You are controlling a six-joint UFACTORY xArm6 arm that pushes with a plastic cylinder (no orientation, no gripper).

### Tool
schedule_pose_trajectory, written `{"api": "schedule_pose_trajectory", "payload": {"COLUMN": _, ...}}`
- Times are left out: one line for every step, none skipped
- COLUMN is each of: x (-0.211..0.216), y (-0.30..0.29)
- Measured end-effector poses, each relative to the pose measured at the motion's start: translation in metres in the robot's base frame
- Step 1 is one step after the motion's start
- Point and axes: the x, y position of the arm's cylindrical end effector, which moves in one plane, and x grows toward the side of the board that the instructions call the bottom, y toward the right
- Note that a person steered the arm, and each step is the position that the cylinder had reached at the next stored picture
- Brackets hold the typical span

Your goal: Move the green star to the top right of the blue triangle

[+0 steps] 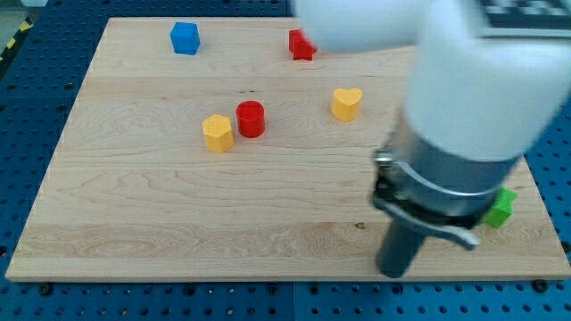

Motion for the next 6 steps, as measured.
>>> {"api": "schedule_pose_trajectory", "payload": {"x": 0.000, "y": 0.026}}
{"api": "schedule_pose_trajectory", "payload": {"x": -0.002, "y": 0.072}}
{"api": "schedule_pose_trajectory", "payload": {"x": -0.002, "y": 0.096}}
{"api": "schedule_pose_trajectory", "payload": {"x": -0.007, "y": 0.126}}
{"api": "schedule_pose_trajectory", "payload": {"x": -0.020, "y": 0.145}}
{"api": "schedule_pose_trajectory", "payload": {"x": -0.066, "y": 0.125}}
